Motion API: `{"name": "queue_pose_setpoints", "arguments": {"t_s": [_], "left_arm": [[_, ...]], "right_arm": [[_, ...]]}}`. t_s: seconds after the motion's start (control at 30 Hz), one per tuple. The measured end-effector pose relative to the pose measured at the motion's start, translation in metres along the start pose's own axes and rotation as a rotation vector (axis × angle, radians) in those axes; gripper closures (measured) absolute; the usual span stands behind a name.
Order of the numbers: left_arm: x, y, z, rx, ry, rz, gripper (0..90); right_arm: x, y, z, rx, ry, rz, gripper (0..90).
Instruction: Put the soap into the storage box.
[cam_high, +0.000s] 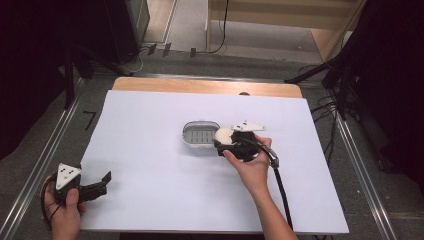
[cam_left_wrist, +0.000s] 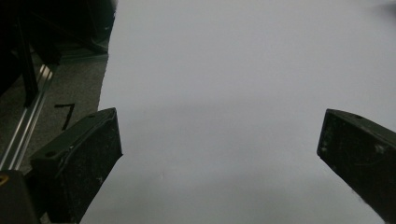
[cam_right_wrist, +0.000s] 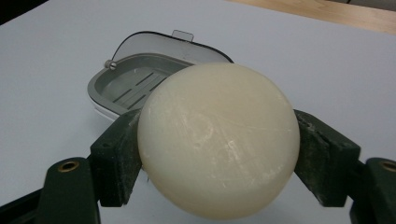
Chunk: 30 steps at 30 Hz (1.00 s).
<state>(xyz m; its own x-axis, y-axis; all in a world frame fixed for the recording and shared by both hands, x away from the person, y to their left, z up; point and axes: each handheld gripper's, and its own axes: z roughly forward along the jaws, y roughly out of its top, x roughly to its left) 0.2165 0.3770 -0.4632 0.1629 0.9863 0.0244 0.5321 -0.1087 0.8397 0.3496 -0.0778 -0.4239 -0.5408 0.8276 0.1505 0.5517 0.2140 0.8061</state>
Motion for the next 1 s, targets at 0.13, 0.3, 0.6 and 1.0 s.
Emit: {"name": "queue_pose_setpoints", "arguments": {"t_s": [0.13, 0.3, 0.6, 1.0], "left_arm": [[0.0, 0.0, 0.0, 0.0, -0.002, -0.001, 0.4], [0.0, 0.0, 0.0, 0.0, -0.003, -0.001, 0.4], [0.0, 0.0, 0.0, 0.0, -0.005, -0.002, 0.4], [0.0, 0.0, 0.0, 0.0, -0.006, -0.003, 0.4]], "right_arm": [[0.003, 0.002, 0.004, 0.0, 0.006, -0.003, 25.0], [0.006, 0.006, 0.007, -0.005, 0.013, -0.001, 25.0], [0.01, 0.012, 0.011, -0.008, 0.025, -0.004, 25.0], [0.014, 0.02, 0.017, -0.007, 0.039, -0.002, 25.0]]}}
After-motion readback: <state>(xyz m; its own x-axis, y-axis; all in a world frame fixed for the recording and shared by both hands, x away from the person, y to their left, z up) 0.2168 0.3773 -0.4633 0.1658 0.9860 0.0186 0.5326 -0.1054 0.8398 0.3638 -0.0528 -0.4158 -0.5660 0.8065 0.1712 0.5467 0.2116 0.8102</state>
